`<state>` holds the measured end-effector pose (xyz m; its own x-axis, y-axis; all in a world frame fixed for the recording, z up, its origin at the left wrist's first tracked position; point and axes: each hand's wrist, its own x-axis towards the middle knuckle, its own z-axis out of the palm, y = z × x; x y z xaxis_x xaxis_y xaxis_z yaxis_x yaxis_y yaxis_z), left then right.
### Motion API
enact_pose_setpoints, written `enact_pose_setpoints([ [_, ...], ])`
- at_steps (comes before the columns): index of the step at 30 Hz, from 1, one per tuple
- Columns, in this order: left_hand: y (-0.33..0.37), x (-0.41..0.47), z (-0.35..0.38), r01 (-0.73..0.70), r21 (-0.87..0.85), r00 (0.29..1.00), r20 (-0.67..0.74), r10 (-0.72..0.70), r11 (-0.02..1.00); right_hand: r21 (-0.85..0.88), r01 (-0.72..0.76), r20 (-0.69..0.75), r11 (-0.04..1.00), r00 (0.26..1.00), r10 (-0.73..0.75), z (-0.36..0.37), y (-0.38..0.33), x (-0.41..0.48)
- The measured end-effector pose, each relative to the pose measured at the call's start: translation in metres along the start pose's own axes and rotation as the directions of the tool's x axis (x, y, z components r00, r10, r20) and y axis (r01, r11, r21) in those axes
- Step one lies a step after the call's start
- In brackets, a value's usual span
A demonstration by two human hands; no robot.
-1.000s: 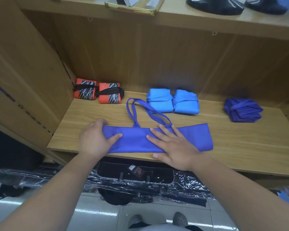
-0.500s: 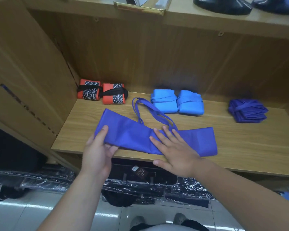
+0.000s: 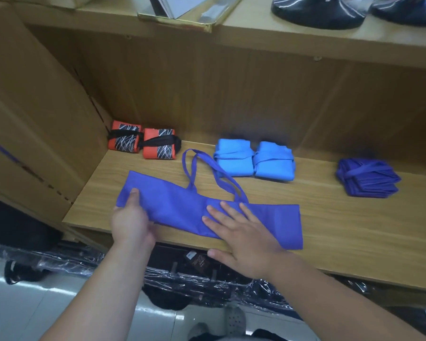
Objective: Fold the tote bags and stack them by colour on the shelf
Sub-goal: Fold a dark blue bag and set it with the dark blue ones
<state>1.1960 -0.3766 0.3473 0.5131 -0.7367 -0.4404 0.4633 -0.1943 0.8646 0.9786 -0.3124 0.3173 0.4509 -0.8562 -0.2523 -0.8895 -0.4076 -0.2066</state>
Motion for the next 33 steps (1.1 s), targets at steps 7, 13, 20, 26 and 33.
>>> enact_pose_setpoints([
  [7, 0.007, -0.046, 0.041, -0.592, 0.291, 0.799, 0.335, 0.500, 0.751, 0.050, 0.072, 0.027, 0.996, 0.997, -0.073, -0.010, 0.004, 0.016],
  [13, -0.014, -0.068, 0.050, -0.874, 0.435, 0.465, 0.615, 0.637, 0.217, -0.005, 0.141, -0.331, 0.990, 0.934, -0.135, -0.016, 0.052, -0.019],
  [20, -0.043, -0.093, 0.063, -0.923, 0.373, 0.351, 0.716, 0.603, 0.094, 0.242, 0.113, -0.498, 0.964, 0.867, 0.023, 0.020, 0.122, -0.077],
  [26, -0.105, -0.111, 0.068, -0.937, 0.337, 0.347, 0.872, 0.344, 0.092, 0.526, 0.134, -0.483, 0.840, 0.860, 0.165, 0.016, 0.134, -0.077],
  [33, -0.140, -0.118, 0.066, -0.941, 0.337, 0.330, 0.934, 0.138, -0.034, 0.692, 0.020, -0.365, 0.722, 0.872, 0.326, 0.010, 0.123, -0.077],
])
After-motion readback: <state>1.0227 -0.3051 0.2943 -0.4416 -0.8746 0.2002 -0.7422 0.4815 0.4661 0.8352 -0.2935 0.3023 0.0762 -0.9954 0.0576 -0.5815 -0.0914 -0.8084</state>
